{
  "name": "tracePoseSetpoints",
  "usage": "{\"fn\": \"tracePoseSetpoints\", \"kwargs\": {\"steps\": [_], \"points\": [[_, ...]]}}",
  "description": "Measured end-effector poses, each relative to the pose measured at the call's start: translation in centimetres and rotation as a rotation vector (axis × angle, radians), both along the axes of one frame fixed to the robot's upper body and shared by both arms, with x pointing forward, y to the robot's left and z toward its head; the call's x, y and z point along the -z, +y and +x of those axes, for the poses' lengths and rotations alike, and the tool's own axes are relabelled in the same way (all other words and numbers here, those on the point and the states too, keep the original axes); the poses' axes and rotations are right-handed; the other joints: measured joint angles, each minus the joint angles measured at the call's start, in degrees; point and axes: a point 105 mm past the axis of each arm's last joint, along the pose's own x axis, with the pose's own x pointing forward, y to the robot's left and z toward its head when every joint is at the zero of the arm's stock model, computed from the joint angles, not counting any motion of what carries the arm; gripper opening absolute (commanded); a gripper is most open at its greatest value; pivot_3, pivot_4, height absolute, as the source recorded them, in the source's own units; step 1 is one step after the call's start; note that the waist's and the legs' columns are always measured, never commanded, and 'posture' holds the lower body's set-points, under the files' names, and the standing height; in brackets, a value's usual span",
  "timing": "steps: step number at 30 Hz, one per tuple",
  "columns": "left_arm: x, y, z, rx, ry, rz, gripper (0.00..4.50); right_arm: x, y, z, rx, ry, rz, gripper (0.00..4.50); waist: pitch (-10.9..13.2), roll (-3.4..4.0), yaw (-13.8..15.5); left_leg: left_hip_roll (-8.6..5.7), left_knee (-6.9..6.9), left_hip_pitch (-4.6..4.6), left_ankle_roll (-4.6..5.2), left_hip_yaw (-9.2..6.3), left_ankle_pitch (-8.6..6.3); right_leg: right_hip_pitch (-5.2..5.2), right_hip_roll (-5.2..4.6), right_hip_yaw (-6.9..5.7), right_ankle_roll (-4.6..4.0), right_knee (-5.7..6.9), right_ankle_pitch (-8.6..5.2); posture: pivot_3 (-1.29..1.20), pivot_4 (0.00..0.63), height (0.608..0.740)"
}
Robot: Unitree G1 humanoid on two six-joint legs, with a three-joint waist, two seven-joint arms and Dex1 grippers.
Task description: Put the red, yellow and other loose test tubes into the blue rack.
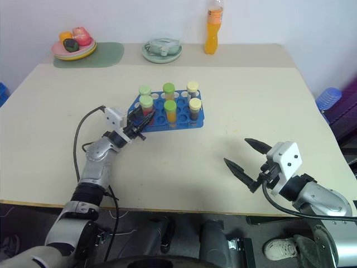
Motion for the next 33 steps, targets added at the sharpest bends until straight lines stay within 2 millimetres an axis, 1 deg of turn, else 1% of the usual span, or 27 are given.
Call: {"fn": "tracePoseSetpoints", "kwargs": {"steps": [1, 5, 9, 11, 13, 15, 17, 19, 22, 26, 30, 33], "points": [[0.1, 0.0, 0.0, -0.005, 0.002, 0.003, 3.66, 0.0, 0.0, 0.0, 0.000, -0.001, 0.000, 4.50, 0.00, 0.00, 0.02, 0.00, 0.00, 0.00, 0.00, 0.00, 0.00, 0.00, -0.01, 0.00, 0.00, 0.01, 0.00, 0.00, 0.150, 0.740], [0.1, 0.2, 0.1, -0.043, -0.003, 0.023, 3.66, 0.0, 0.0, 0.0, 0.000, 0.000, 0.000, 4.50, 0.00, 0.00, -0.07, 0.00, -0.01, 0.00, -0.01, 0.00, 0.00, 0.04, -0.01, 0.02, 0.00, 0.02, 0.00, 0.00, 0.150, 0.740], [-0.2, 0.5, -0.5, -0.028, -0.005, 0.030, 3.66, -0.1, 0.2, 0.4, -0.011, -0.007, 0.009, 4.50, 0.00, 0.01, -0.13, 0.01, -0.02, 0.00, -0.01, 0.00, 0.00, 0.01, 0.00, 0.02, 0.00, 0.02, 0.00, 0.00, 0.150, 0.740], [-0.3, 1.0, -1.0, -0.036, -0.022, 0.060, 3.66, -0.1, 0.5, 0.9, -0.019, -0.012, 0.021, 4.50, 0.00, 0.01, -0.17, 0.01, -0.04, 0.00, -0.02, 0.00, 0.00, 0.00, 0.00, 0.02, 0.00, 0.03, 0.00, 0.00, 0.150, 0.740], [0.4, 1.7, -1.8, -0.041, -0.018, 0.096, 3.66, 0.1, 0.4, 1.4, -0.007, -0.016, 0.039, 4.50, -0.02, 0.04, -0.18, 0.01, -0.06, 0.00, -0.02, 0.00, 0.00, -0.01, 0.00, 0.03, 0.00, 0.02, 0.00, 0.00, 0.150, 0.740], [1.9, 2.5, -3.1, -0.026, 0.025, 0.107, 3.66, 0.4, 0.2, 1.8, 0.014, -0.020, 0.044, 4.50, -0.03, 0.08, -0.08, 0.01, -0.08, 0.00, -0.02, 0.00, 0.00, -0.05, 0.00, 0.03, -0.01, 0.02, 0.00, 0.00, 0.150, 0.740], [3.3, 3.8, -4.2, -0.031, 0.086, 0.081, 3.66, 0.5, 0.1, 2.3, 0.020, -0.023, 0.050, 4.50, -0.02, 0.08, -0.12, 0.02, -0.06, 0.01, -0.02, 0.00, 0.00, -0.13, 0.00, 0.03, -0.02, 0.03, 0.00, 0.00, 0.150, 0.740], [3.9, 5.3, -5.0, -0.068, 0.112, 0.063, 3.66, 0.6, -0.1, 2.7, 0.024, -0.023, 0.057, 4.50, -0.02, 0.08, -0.07, 0.02, -0.04, 0.01, -0.04, -0.03, -0.01, -0.14, 0.01, 0.02, -0.03, 0.04, 0.00, 0.00, 0.150, 0.740], [3.3, 7.4, -6.2, -0.086, 0.095, 0.091, 3.66, 0.8, -0.3, 3.2, 0.032, -0.019, 0.064, 4.50, -0.02, 0.08, -0.02, 0.02, -0.06, 0.01, -0.14, -0.03, -0.06, -0.13, -0.01, 0.02, -0.03, 0.02, -0.01, 0.00, 0.150, 0.740], [2.5, 9.7, -7.4, -0.104, 0.113, 0.104, 3.66, 1.9, -1.0, 3.1, 0.045, 0.018, 0.052, 4.50, -0.02, 0.09, -0.04, 0.02, -0.08, 0.01, -0.16, -0.03, -0.08, -0.13, 0.00, 0.02, -0.04, -0.01, -0.01, 0.00, 0.150, 0.740], [2.1, 10.7, -8.2, -0.102, 0.160, 0.094, 3.66, 2.7, -1.6, 2.5, 0.059, 0.044, 0.046, 4.50, -0.02, 0.11, -0.05, 0.02, -0.08, 0.02, -0.18, -0.03, -0.09, -0.13, 0.00, 0.02, -0.04, 0.01, -0.01, 0.00, 0.150, 0.740], [1.4, 10.7, -8.3, -0.090, 0.164, 0.096, 3.66, 3.1, -1.9, 2.2, 0.063, 0.050, 0.038, 4.50, -0.02, 0.11, -0.04, 0.02, -0.08, 0.03, -0.19, -0.03, -0.10, -0.11, 0.00, 0.02, -0.05, 0.00, -0.02, 0.00, 0.150, 0.740]]}}
